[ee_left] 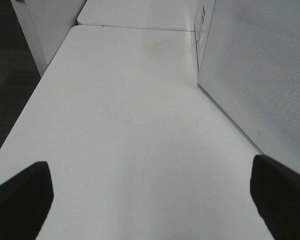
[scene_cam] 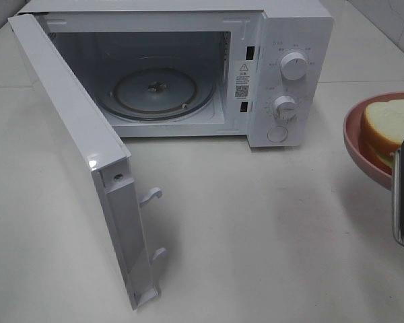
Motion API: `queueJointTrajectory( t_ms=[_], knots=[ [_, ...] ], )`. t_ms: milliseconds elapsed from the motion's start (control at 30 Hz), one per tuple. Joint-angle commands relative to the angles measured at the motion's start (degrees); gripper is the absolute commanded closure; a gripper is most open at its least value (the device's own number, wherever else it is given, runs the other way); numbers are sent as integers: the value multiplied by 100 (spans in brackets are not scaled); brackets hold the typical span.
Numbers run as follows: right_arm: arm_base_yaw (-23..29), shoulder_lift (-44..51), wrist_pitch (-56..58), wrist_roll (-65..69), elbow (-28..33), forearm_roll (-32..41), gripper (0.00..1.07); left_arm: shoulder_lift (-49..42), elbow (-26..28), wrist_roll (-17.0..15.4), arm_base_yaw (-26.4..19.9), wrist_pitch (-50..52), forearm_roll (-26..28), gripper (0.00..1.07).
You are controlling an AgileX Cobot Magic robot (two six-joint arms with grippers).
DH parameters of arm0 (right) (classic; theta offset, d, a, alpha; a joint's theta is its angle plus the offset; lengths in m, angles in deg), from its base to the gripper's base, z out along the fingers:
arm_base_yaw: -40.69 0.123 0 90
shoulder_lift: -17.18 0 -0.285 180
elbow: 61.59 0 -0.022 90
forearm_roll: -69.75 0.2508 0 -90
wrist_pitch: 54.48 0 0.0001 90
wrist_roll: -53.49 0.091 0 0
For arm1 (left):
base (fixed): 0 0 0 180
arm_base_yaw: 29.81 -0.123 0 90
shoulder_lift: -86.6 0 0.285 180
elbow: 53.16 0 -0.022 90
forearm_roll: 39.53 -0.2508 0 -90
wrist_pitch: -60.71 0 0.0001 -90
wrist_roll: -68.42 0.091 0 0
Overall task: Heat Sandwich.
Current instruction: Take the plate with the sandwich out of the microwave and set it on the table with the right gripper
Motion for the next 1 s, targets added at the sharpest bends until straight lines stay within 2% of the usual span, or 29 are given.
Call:
queueJointTrajectory(
  t_ms=[33, 433, 633, 900, 1000],
  knots=[
    [17, 34, 241, 246, -11, -212, 107, -138, -29, 6, 0, 17, 17, 8],
    [17, 34, 865, 1094, -11, -269, 107, -138, -29, 6, 0, 17, 17, 8],
    [11, 0, 1106, 1856, -17, -539, 107, -138, -29, 6, 0, 17, 17, 8],
    [11, -510, 1226, 3123, -201, -1003, 107, -138, -29, 6, 0, 17, 17, 8],
    [11, -905, 1226, 3575, -447, -1192, 107, -138, -29, 6, 0, 17, 17, 8]
  ],
)
